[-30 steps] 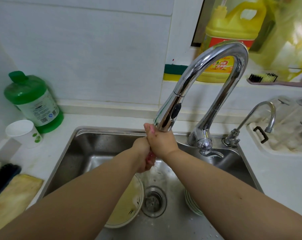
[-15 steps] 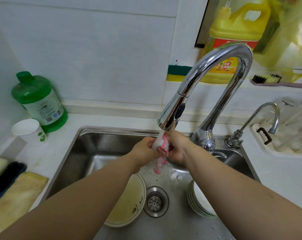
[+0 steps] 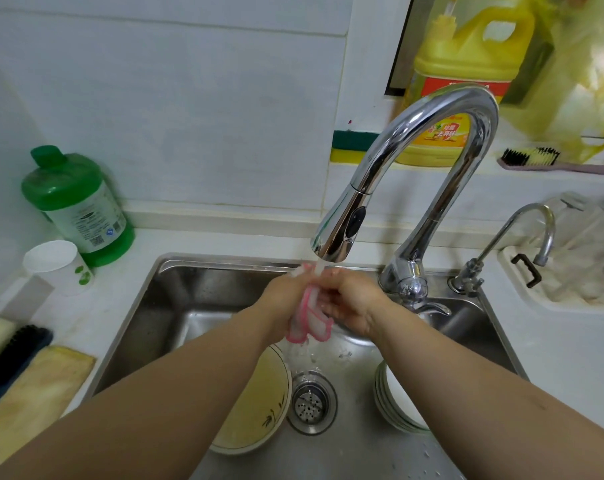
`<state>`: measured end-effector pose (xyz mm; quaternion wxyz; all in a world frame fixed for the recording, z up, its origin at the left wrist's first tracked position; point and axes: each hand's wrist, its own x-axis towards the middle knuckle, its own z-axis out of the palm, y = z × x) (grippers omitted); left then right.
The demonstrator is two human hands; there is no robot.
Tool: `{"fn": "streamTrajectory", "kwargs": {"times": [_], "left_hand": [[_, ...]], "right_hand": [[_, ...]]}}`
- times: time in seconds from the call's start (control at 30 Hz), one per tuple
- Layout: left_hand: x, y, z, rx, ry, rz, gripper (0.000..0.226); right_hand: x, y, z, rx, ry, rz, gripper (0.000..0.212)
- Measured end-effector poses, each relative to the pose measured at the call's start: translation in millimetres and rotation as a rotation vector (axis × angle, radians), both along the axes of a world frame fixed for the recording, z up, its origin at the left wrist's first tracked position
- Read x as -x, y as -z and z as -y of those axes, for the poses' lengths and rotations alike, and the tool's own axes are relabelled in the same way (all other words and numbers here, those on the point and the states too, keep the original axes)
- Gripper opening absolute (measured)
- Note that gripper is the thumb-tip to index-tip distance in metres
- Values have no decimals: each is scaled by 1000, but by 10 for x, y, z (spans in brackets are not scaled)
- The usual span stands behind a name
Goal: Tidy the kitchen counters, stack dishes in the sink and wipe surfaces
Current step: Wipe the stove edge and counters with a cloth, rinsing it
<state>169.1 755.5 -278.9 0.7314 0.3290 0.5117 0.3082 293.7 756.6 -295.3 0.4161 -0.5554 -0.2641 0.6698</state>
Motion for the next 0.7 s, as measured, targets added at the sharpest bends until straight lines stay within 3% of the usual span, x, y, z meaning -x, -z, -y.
{"fn": "streamTrajectory", "kwargs": {"times": [0.17, 0.33, 0.47, 0.53, 0.6, 0.7], "left_hand": [[32, 48, -70, -49, -40, -143, 48], [47, 29, -95, -177, 51, -314, 25], [55, 30, -106, -202, 21, -454, 42], [17, 17, -102, -175, 1, -435, 42], [-35, -18, -86, -82, -39, -290, 39], [-97, -76, -52, -15, -57, -149, 46]], "right_hand": [[32, -16, 23, -13, 43, -3, 25], [43, 23, 37, -20, 202, 26, 9], [6, 16, 48, 15, 325, 48, 22], [-36, 14, 63, 53, 357, 101, 32], [-65, -14, 83, 89, 310, 150, 36], [-58, -83, 113, 143, 168, 127, 25]]}}
